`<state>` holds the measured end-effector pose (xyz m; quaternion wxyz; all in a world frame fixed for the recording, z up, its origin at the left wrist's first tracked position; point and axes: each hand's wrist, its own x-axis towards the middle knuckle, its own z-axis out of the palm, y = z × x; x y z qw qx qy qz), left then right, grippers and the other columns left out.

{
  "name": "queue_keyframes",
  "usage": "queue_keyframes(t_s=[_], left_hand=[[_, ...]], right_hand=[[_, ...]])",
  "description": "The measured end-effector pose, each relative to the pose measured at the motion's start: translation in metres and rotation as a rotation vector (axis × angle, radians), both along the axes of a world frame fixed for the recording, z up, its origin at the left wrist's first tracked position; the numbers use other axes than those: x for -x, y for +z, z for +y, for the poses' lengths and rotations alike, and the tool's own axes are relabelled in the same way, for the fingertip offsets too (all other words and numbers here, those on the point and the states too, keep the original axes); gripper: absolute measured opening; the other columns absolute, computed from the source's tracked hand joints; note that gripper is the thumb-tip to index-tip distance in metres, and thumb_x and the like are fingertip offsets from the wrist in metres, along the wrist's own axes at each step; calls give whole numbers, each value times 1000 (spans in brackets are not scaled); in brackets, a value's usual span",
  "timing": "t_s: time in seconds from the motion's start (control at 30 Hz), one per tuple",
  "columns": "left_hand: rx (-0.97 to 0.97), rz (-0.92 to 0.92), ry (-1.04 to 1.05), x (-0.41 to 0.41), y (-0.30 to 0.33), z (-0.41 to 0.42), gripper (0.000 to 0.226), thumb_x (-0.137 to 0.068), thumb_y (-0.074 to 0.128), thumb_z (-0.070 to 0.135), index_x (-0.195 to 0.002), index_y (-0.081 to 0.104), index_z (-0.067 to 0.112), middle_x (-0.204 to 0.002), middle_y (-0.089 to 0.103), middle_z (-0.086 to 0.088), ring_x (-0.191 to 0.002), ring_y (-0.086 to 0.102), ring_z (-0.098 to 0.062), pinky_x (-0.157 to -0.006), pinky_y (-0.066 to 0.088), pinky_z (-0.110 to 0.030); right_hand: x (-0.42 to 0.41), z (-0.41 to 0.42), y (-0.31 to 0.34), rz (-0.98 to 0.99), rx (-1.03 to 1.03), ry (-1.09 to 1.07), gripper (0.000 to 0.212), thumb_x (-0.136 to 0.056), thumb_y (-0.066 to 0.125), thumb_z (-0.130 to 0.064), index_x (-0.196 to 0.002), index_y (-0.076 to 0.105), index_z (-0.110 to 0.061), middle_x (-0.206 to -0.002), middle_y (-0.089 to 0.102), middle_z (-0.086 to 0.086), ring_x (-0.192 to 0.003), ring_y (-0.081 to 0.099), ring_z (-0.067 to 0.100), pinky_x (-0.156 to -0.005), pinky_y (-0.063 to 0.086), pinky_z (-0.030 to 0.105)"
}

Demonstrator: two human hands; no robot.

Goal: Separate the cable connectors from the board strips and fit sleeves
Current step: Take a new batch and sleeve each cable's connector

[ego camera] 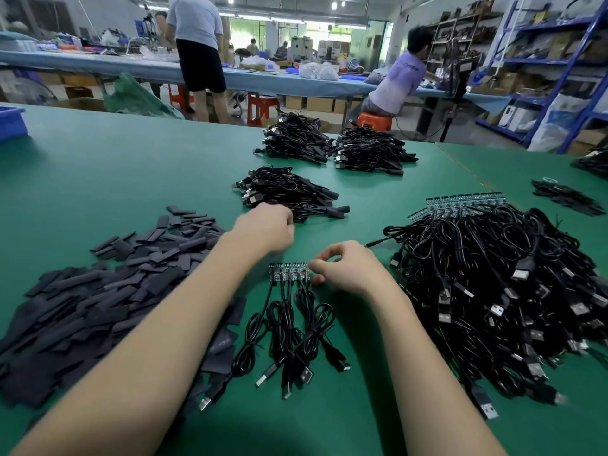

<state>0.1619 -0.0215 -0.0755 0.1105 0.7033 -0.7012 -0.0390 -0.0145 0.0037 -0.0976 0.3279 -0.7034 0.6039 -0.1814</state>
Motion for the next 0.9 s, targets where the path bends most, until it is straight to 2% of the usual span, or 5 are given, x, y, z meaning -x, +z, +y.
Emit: queue_keyframes(t_s=[0.2, 0.33, 0.47, 0.63, 0.9], left_hand=[[-153, 153, 17, 4, -15, 32, 22, -98, 55, 32, -112, 67, 20, -112, 68, -5, -97, 63, -21, -83, 50, -29], [-189, 479, -18, -10, -14, 36, 6, -92, 67, 34, -88, 70, 30, -80, 66, 8, -66, 56, -6, -60, 41, -24], [-157, 860, -41, -16, -16, 42, 6, -90, 73, 31, -85, 74, 28, -61, 62, 19, -66, 53, -5, -64, 38, -26], [-158, 1044, -107, -10, -11, 44, 5, -92, 71, 30, -88, 71, 28, -76, 68, 15, -68, 53, 1, -66, 36, -26], [-221, 1131, -104, -6, -16, 45, 17, -97, 65, 30, -102, 73, 15, -92, 67, 6, -89, 53, -13, -77, 40, -29]], right_hand=[[0, 1, -3, -61, 30, -40, 14, -93, 67, -40, -86, 69, -28, -65, 73, -20, -74, 61, -1, -67, 45, 22], [0, 2, -7, -246, 31, -86, 20, -90, 72, -49, -83, 76, -30, -72, 76, -15, -70, 61, 1, -67, 44, 25], [-1, 4, -3, -433, 52, -65, 23, -87, 77, -47, -84, 80, -24, -78, 77, -10, -56, 56, -10, -61, 41, 18], [2, 3, 6, -570, 23, -83, 23, -87, 78, -45, -77, 77, -24, -65, 69, -19, -45, 47, -6, -40, 29, 9], [3, 1, 2, -566, 54, -60, 24, -89, 76, -45, -79, 77, -24, -67, 69, -22, -51, 54, -12, -46, 36, 7]])
